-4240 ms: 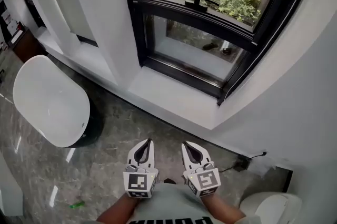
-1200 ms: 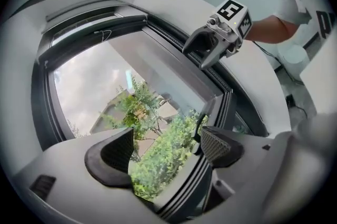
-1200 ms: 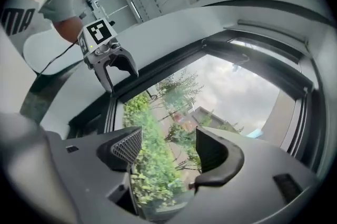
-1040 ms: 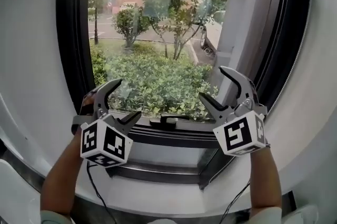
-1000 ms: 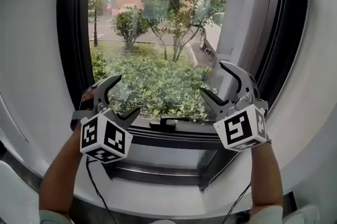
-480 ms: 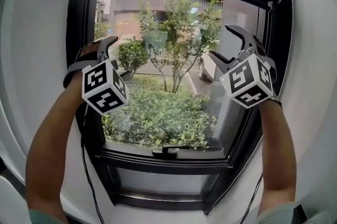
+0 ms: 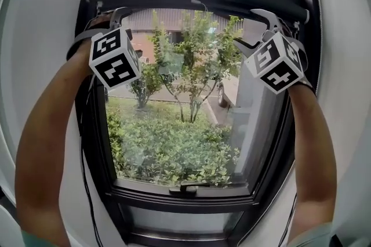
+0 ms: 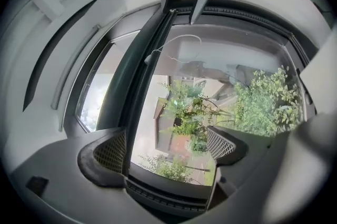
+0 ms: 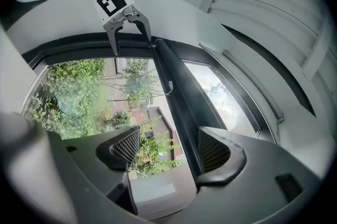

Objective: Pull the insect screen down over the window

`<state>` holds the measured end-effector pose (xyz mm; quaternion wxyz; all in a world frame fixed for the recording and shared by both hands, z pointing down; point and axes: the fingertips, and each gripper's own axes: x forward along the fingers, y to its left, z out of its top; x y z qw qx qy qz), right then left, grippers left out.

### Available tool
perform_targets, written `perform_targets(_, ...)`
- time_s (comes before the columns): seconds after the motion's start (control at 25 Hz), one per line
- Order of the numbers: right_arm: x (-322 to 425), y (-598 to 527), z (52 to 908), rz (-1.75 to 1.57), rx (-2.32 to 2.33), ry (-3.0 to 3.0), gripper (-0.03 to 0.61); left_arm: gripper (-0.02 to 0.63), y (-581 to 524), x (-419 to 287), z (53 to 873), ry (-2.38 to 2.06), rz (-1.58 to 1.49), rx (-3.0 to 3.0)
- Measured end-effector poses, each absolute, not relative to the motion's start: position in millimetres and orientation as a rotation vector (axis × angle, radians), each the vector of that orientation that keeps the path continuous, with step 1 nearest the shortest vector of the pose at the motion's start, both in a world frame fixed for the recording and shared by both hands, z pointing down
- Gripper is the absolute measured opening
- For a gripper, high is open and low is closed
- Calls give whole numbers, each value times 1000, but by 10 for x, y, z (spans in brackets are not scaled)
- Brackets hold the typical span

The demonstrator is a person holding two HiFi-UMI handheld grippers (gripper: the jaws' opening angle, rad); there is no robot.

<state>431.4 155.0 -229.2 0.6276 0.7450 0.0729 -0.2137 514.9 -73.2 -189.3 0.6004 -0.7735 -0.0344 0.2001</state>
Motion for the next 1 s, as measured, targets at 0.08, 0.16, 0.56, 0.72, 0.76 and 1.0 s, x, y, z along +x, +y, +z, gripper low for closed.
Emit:
perform_targets(0.08,4338,1598,-2384,-469,1694,170,328,468,-760,5214,-2015,-68,450,-1786)
perform_targets(0.16,4366,1650,-2434,-449,1691,163,332,471,-788,5291,-2073,-81,422,-1795)
perform_targets(0.56,4474,1981,-2422,-279,1681,150,337,491,-779,5405,-2206,-103,385,-1768)
perform_targets(0.72,4551,2066,-2403,-234,1664,162,337,491,-742,5490,-2204,-95,363,-1759)
perform_targets(0.76,4567,2080,-2397,-228,1663,164,338,491,-735,5502,-2208,-88,361,-1750)
perform_targets(1.0,4665,2110,-2444,-201,1650,164,338,491,-772,5551,-2270,-69,339,-1727)
